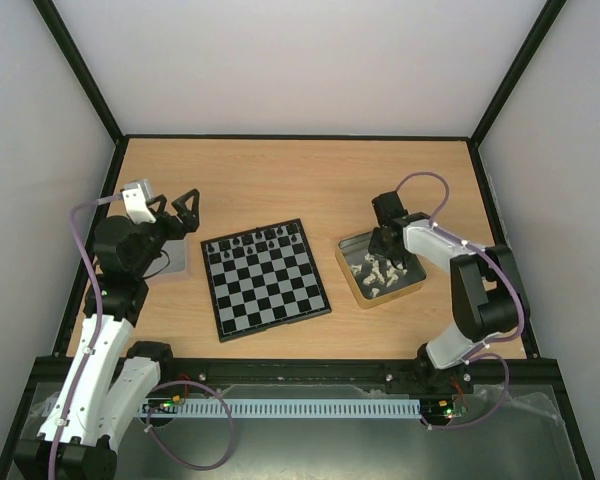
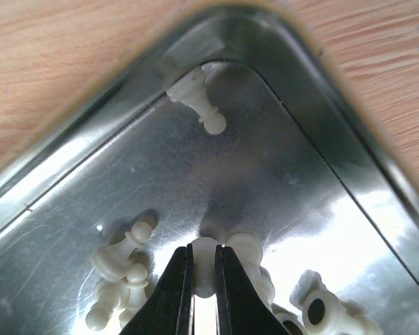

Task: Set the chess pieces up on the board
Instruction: Pick up the chess piece from the storage box, then place the chess piece on the chessboard.

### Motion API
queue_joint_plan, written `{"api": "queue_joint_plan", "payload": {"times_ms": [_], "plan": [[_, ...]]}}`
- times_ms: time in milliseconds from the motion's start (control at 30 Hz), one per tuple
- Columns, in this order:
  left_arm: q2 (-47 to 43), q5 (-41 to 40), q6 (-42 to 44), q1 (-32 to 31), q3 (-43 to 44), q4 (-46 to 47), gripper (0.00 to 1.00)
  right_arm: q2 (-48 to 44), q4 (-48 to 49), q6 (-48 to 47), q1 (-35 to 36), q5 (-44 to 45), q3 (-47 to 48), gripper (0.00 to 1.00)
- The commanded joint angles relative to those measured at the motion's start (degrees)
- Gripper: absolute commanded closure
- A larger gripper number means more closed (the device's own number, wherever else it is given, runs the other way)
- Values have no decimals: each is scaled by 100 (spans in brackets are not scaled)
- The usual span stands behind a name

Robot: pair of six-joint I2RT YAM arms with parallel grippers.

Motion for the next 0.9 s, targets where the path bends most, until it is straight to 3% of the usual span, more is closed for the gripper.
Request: {"api": "queue_joint_plan", "payload": {"times_ms": [0, 100, 333, 567, 867], "plan": [[-62, -107, 66, -23, 25, 41, 0, -573, -14, 21, 47, 236, 78, 98], [-66, -268, 57, -23, 64, -32, 0, -864, -240, 91, 227, 118, 314, 98], [-107, -2420, -337, -19, 315, -879, 0, -947, -568, 407, 1841, -174, 922, 98], [-254, -2862, -428, -6, 310, -995, 0, 121, -248, 838, 3578, -355, 1625, 98], [-358, -3213, -490, 3, 323, -1128, 0, 1632, -206, 667, 4849, -610, 2738, 98]]}}
